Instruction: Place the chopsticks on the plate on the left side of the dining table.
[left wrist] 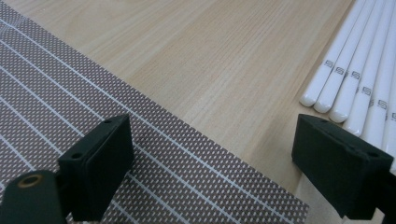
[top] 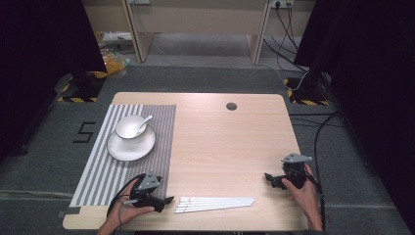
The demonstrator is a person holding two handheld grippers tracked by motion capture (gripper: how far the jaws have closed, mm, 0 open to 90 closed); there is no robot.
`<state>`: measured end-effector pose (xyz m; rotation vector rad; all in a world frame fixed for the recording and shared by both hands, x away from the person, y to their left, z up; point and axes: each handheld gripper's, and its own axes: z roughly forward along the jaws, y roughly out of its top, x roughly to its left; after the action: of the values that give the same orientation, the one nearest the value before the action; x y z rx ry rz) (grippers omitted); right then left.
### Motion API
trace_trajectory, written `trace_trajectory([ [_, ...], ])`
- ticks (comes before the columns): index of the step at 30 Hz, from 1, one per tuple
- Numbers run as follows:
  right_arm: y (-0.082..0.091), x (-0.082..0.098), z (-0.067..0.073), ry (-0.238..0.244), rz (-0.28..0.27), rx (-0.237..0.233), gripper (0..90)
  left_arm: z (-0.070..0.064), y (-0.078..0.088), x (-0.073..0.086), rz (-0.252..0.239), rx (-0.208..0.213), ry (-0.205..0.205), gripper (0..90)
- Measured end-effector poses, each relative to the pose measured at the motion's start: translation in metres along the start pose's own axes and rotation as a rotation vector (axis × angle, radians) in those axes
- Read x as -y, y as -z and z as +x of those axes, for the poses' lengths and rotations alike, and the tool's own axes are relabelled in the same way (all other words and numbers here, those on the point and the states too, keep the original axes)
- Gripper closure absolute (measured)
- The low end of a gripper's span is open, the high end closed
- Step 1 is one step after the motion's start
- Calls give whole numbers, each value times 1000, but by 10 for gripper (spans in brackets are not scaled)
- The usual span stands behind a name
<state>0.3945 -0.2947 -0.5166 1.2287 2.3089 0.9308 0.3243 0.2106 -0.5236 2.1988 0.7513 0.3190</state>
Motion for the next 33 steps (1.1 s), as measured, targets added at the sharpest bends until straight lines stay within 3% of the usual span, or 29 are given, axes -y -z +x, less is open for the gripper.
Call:
trace_trajectory([
  [8, 0, 0, 0, -2, -1, 5, 3, 0, 0, 0, 4, 0, -3, 106],
  [14, 0, 0, 0, -2, -2, 4, 3, 0, 2, -3, -17, 16, -18, 167],
  [19, 0, 0, 0, -3, -2, 5, 3, -4, 12, -20, -35, 24, -74, 167],
  [24, 0, 0, 0, -8, -1, 5, 3, -8, 11, -31, -33, 41, -109, 186],
  [33, 0, 0, 0, -9, 0, 6, 4, -22, -9, -55, 49, 95, -225, 246],
])
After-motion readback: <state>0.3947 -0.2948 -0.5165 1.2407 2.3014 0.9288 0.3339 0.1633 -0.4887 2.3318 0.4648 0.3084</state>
